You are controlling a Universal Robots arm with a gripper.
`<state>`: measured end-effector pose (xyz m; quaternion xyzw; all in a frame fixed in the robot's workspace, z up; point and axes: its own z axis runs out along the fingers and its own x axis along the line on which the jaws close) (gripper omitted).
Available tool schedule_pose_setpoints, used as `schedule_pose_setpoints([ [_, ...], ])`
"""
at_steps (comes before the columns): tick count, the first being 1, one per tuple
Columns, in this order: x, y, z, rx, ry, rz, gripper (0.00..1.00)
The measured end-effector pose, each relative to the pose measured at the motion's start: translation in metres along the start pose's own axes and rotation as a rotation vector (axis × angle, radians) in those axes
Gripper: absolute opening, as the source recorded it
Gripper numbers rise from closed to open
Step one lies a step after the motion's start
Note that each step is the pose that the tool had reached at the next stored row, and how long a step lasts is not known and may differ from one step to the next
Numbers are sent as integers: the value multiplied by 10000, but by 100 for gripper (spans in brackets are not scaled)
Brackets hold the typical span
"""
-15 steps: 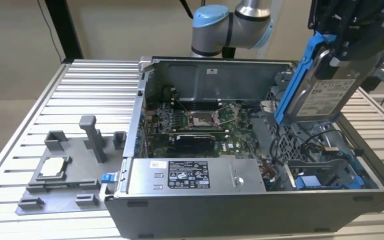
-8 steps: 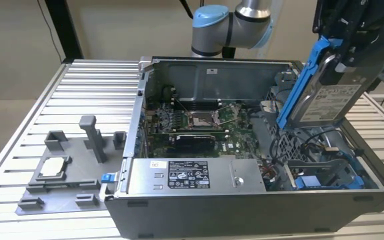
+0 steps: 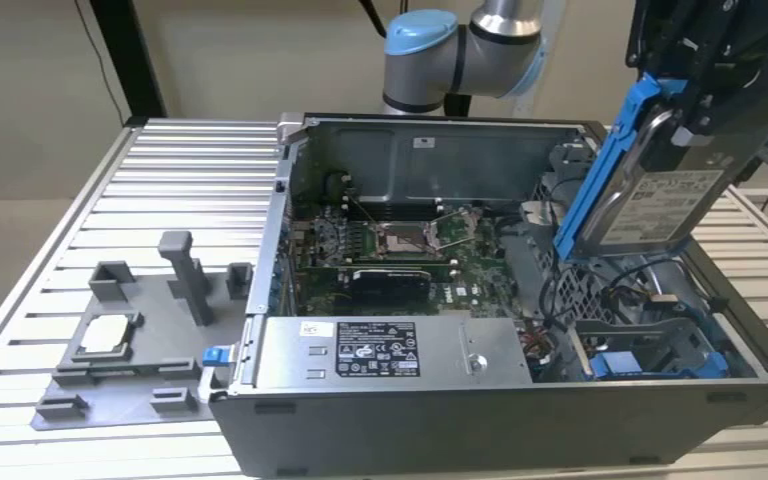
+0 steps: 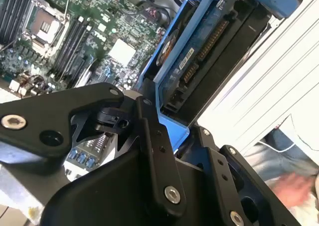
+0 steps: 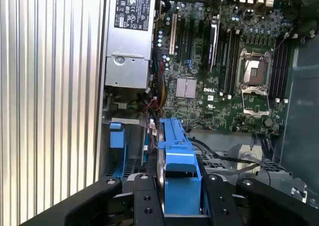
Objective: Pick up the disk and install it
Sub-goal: 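Pick up the disk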
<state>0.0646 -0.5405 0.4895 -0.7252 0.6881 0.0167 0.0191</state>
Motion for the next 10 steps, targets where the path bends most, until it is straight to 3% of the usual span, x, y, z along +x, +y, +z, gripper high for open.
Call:
schedule_pose_setpoints([
  [6,12,0,0,1,-23,3,0],
  [10,147,8,-8,2,-21,30,0],
])
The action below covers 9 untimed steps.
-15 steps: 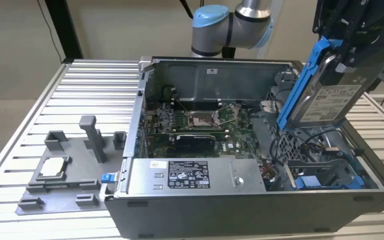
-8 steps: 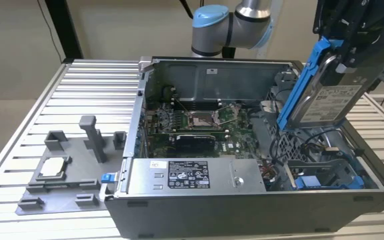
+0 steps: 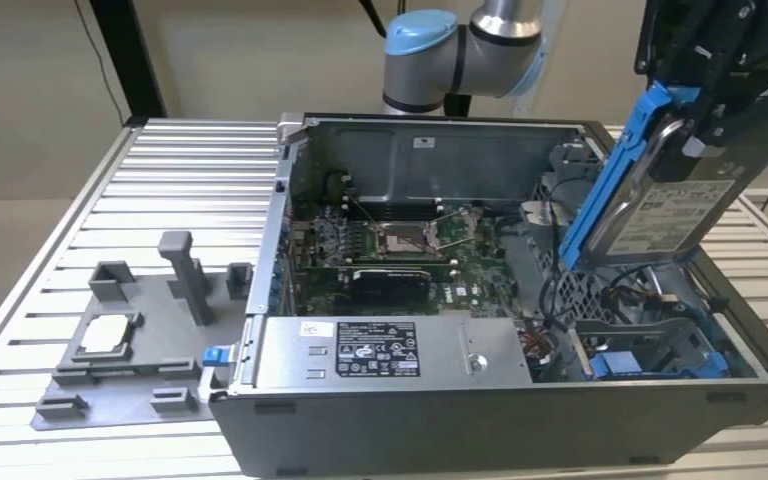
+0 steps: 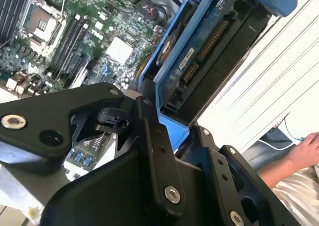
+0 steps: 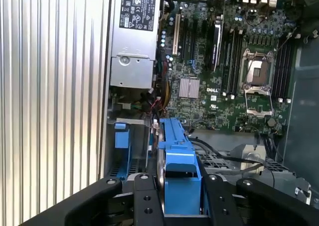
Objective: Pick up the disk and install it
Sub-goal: 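Pick up the disk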
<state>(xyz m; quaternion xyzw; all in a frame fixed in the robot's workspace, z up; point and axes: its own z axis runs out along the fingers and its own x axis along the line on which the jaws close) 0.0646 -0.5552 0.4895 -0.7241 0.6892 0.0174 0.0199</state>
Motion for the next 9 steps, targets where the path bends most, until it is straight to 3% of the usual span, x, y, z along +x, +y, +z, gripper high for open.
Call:
schedule_pose_setpoints([
  [9,295,15,-8,6,-1,111,0],
])
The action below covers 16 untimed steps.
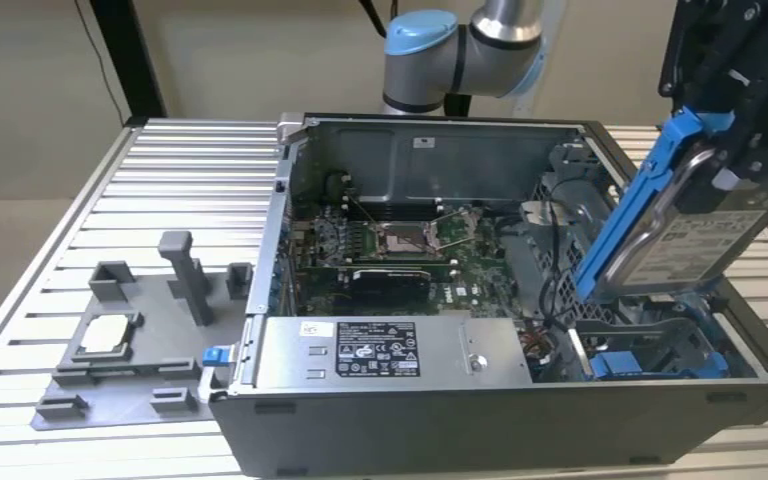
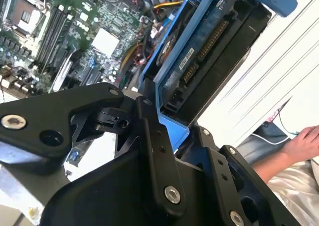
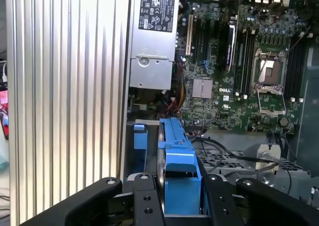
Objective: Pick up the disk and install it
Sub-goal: 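Pick up the disk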
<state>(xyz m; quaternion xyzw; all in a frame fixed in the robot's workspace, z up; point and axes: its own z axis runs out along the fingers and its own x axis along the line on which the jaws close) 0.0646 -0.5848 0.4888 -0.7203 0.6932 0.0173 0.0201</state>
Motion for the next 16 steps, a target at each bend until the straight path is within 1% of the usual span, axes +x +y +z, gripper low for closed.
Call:
schedule_pose_setpoints([
  [2,52,2,8,1,1,26,0],
  [4,83,-4,27,3,1,56,0],
  [6,106,-24,52,4,-2,78,0],
  [12,142,-132,116,6,0,117,0],
  [13,143,-142,126,6,2,124,0],
  [16,144,-145,136,7,8,129,0],
])
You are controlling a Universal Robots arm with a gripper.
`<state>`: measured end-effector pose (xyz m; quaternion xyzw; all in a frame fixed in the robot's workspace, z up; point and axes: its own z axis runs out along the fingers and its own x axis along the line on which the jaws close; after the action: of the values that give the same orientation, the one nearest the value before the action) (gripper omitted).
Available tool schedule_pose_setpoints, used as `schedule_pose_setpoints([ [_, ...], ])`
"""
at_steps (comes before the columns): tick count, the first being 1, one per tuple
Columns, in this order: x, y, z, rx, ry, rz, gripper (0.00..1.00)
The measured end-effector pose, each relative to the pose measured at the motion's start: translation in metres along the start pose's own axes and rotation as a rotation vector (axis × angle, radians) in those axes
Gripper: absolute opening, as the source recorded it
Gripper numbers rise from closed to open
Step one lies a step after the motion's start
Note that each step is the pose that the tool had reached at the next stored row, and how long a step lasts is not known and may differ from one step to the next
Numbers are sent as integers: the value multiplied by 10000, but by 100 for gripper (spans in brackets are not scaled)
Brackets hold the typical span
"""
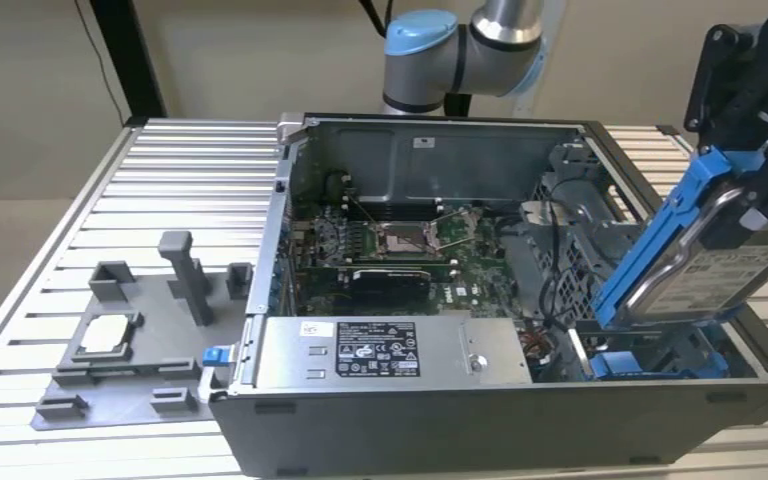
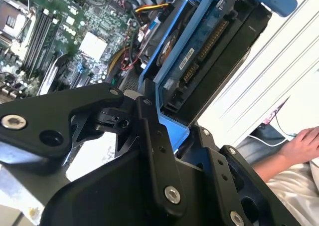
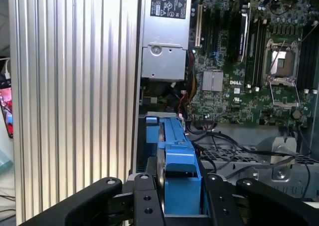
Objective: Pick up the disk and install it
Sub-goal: 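Pick up the disk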
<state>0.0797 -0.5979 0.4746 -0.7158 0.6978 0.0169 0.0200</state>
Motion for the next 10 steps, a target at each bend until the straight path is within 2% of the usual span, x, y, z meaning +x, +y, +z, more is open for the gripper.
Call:
schedule_pose_setpoints([
  [2,1,-2,6,0,-2,-1,0],
  [10,8,-14,144,7,0,6,0],
])
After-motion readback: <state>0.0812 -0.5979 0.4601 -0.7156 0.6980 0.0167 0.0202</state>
